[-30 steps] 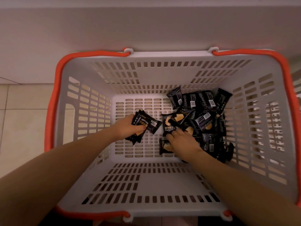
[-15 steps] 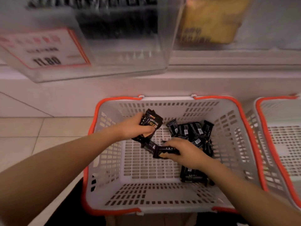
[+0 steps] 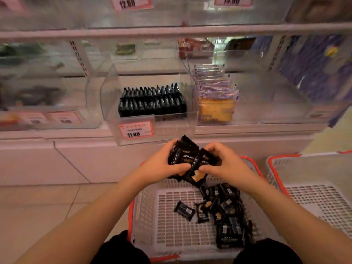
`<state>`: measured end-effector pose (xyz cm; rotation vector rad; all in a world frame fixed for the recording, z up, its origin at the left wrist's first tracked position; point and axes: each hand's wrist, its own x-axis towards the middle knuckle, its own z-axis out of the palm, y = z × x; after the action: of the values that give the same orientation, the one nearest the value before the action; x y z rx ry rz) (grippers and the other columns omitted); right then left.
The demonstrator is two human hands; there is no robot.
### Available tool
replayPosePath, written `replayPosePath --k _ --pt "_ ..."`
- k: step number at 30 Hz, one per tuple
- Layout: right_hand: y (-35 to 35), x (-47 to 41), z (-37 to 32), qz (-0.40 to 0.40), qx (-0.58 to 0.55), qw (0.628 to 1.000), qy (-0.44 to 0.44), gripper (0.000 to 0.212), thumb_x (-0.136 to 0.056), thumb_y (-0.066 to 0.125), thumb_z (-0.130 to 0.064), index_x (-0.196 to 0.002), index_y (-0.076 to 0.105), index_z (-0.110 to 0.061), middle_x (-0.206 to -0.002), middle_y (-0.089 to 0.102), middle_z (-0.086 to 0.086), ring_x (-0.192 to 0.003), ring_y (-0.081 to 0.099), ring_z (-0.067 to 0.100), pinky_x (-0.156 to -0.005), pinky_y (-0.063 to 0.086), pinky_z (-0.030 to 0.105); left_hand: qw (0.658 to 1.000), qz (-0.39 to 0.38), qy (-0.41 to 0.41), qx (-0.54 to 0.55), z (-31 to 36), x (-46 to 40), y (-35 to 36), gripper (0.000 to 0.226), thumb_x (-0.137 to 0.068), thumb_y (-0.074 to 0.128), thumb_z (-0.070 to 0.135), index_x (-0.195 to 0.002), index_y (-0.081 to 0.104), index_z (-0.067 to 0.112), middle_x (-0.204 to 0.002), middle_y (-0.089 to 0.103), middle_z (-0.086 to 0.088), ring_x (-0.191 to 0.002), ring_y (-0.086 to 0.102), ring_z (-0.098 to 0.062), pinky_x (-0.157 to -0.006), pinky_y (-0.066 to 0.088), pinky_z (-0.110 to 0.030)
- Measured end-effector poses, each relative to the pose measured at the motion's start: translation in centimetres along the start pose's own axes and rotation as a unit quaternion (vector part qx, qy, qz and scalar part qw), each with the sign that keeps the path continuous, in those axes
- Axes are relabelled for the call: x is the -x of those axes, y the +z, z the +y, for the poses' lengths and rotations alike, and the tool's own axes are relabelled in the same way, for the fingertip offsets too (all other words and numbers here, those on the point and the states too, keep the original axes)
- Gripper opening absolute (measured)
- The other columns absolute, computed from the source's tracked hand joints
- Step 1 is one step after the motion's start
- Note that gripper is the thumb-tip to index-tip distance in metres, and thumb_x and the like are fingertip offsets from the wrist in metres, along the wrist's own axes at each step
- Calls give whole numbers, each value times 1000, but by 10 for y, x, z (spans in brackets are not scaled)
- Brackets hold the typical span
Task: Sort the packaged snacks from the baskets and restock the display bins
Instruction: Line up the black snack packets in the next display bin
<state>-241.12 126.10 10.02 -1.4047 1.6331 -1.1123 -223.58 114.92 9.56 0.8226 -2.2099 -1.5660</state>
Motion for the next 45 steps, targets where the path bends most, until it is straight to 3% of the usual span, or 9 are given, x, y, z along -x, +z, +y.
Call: replayPosePath --k 8,12,15,19,22,26,32,37,45 --pt "44 -1 -33 116 -206 971 45 54 -79 72 -11 -124 46 -24 -121 54 -3 -105 59 14 -81 49 26 993 91 28 68 24 34 -1 36 -76 50 49 -109 38 41 -118 53 12 -109 51 1 -93 42 -21" --pt "65 -3 -52 34 -323 942 83 42 -86 54 -29 -124 54 -10 -108 65 1 -111 58 18 -99 44 32 987 82 52 130 33 39 -9 31 -84 61 32 -107 41 35 -112 54 11 -102 53 2 -77 43 -4" --pt "77 -7 -65 -19 -390 917 73 47 -78 50 -37 -115 59 -9 -111 68 7 -110 61 18 -102 43 35 983 119 121 76 46 40 -21 43 -70 59 43 -109 44 33 -105 56 14 -95 54 10 -86 44 -13" --pt "75 -28 -93 -41 -302 952 31 29 -80 62 -26 -107 58 -17 -103 66 1 -101 61 14 -94 45 32 965 188 171 59 56 36 -47 36 -64 53 49 -96 51 34 -96 58 14 -88 55 11 -82 44 -13" --pt "70 -52 -120 -31 -292 956 9 45 -71 65 -33 -110 60 -14 -103 68 6 -95 66 19 -83 55 35 971 165 105 140 65 29 -74 31 -69 58 46 -94 57 28 -94 64 10 -88 60 2 -79 47 -13" --pt "60 -88 -152 -37 -219 974 46 14 -84 62 -21 -92 64 -10 -84 68 6 -74 66 16 -68 55 29 991 135 20 13 81 25 -124 34 -78 54 61 -86 65 30 -81 70 20 -81 63 9 -70 46 -7" --pt "47 -154 -169 9 41 988 148 46 -69 67 -41 -103 62 -11 -103 66 6 -96 61 22 -78 50 33 933 346 40 -92 90 6 -161 15 -85 61 33 -78 62 20 -76 64 6 -73 59 -9 -70 49 -29" --pt "53 -191 -157 -84 225 946 216 44 -73 67 -43 -105 53 -16 -116 56 6 -103 52 23 -80 45 32 972 198 -128 -16 93 -22 -160 17 -92 49 14 -77 57 11 -80 64 -8 -69 60 -17 -72 54 -29" --pt "62 -222 -143 -170 273 899 298 75 -73 67 -54 -133 39 -19 -136 42 9 -105 52 26 -78 49 32 942 119 -291 -114 78 -57 -167 18 -93 45 14 -84 57 4 -83 62 -14 -74 60 -22 -65 51 -27"
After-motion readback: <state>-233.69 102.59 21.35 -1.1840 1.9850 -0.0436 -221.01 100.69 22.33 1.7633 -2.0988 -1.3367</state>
